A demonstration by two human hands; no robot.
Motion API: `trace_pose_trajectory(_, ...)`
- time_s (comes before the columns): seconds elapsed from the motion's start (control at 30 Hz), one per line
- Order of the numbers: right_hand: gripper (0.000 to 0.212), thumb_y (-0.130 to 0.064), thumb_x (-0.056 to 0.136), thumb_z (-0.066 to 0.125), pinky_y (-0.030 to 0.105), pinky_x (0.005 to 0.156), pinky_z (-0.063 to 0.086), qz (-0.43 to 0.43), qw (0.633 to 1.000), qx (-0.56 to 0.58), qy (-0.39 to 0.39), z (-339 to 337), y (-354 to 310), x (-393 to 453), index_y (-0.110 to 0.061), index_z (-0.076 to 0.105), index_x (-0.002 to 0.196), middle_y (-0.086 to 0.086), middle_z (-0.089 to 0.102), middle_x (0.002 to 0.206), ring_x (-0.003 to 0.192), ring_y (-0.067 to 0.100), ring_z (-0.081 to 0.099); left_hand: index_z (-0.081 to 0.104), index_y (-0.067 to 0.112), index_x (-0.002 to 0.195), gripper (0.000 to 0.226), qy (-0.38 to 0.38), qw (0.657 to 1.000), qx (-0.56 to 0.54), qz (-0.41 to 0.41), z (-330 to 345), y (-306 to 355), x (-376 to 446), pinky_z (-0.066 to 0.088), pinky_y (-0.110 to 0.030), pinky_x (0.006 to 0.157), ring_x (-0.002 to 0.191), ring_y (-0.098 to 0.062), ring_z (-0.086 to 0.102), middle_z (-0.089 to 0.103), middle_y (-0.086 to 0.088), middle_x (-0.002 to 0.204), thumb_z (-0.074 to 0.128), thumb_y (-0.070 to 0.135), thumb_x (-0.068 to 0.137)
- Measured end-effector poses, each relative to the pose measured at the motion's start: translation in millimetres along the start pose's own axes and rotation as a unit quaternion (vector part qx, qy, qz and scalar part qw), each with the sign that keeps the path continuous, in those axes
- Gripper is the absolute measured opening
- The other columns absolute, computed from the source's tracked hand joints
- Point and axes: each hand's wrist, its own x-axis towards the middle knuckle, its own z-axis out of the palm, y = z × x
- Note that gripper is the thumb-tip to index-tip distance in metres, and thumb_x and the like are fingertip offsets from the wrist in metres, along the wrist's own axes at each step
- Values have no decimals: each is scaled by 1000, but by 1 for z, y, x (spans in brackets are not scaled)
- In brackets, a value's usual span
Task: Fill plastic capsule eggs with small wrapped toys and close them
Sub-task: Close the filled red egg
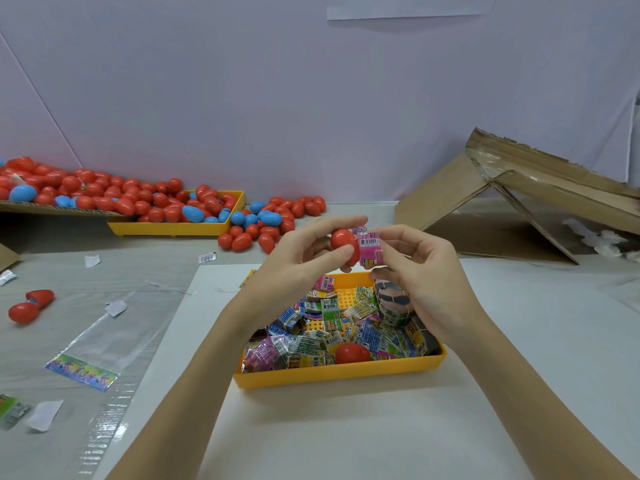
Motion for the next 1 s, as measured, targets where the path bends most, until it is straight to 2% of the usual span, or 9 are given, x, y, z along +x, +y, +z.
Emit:
trace_pose_trajectory(0.13,18,-29,95,70,65,78,58,-3,1000,-5,-3,-1,-1,0,-22,75,111,2,78,97,76,18,76,59,17,142,38,-1,1000,11,1,0,-1,0,57,-36,96,109,-27,68,68,-9,126,58,10,104)
trace_pose_trajectory(0.23,17,-23,97,69,56,78,60,-11,1000,-9,1,-2,-1,1,-19,75,112,2,78,95,74,19,75,60,18,140,36,3,1000,12,4,0,-1,0,58,-36,95,105,-30,69,69,-10,122,59,11,104)
trace_pose_trajectory(0.5,28,-35,86,71,44,75,63,-25,1000,-15,-4,-3,0,2,-22,76,110,1,79,94,74,20,76,61,16,133,32,16,999,23,16,0,-3,2,60,-32,87,97,-19,71,67,-7,119,63,14,102)
trace_pose_trajectory(0.63,14,-20,97,70,38,74,65,-42,998,-39,-3,-4,4,4,-19,75,109,1,79,89,75,19,77,63,15,131,30,11,999,24,31,0,-4,2,59,-29,84,90,-16,71,69,-1,112,65,13,101)
trace_pose_trajectory(0.73,14,-19,98,70,42,76,65,-43,998,-46,-1,-5,4,5,-17,75,110,1,79,88,75,20,77,66,17,128,30,14,998,35,43,-1,-5,3,58,-25,82,88,-15,73,70,3,110,70,15,98)
trace_pose_trajectory(0.83,15,-19,98,70,49,78,65,-39,998,-56,-1,-5,5,5,-18,75,112,1,79,88,76,19,77,68,19,125,33,31,998,36,51,-3,-6,4,61,-27,84,92,-22,76,72,4,112,76,18,93)
trace_pose_trajectory(1.0,12,-22,98,71,58,79,63,-42,997,-62,-14,-6,3,3,-24,76,108,1,79,90,77,20,77,69,18,120,36,33,998,26,45,-5,-8,4,63,-33,85,93,-24,77,73,2,111,80,27,87)
